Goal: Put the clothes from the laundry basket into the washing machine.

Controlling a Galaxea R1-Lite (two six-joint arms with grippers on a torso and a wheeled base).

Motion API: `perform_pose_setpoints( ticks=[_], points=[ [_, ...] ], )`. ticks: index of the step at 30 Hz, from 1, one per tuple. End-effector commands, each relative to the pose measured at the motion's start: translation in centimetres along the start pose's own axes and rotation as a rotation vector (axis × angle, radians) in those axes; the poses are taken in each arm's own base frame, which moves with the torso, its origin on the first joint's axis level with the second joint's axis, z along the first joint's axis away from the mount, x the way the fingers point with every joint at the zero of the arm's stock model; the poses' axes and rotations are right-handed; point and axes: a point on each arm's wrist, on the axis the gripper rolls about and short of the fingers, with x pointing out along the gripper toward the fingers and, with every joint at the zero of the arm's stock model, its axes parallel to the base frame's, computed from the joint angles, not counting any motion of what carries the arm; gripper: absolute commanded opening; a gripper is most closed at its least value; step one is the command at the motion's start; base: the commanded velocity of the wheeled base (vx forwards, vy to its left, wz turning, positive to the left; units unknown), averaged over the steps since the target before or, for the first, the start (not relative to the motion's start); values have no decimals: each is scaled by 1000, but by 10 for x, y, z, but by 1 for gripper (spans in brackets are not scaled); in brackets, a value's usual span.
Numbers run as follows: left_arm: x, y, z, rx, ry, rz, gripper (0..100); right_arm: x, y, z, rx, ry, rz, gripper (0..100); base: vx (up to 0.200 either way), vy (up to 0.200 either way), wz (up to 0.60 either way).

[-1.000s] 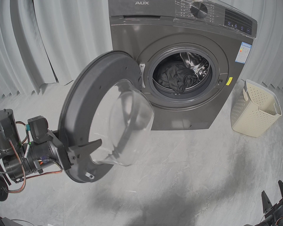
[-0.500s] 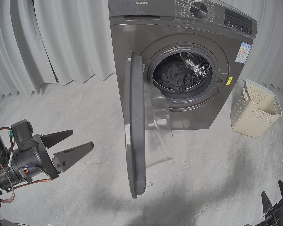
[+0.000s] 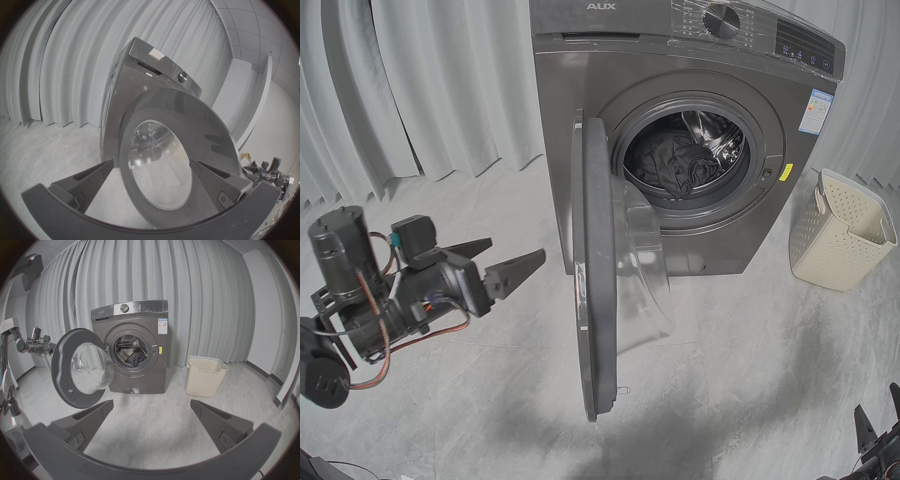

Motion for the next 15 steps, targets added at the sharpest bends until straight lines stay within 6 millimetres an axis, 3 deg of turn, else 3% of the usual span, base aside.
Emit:
perform_pose_setpoints(
  ticks=[1,8,15],
  points=[
    [69,-11,-17,-6,18,-16,100,1,0,-5,0,11,0,100,0,0,0],
    [123,-45,-13,8,-39,-106,100,1,0,-5,0,11,0,100,0,0,0],
    [164,-63,4,15,-110,-151,100,1,0,-5,0,11,0,100,0,0,0]
  ],
)
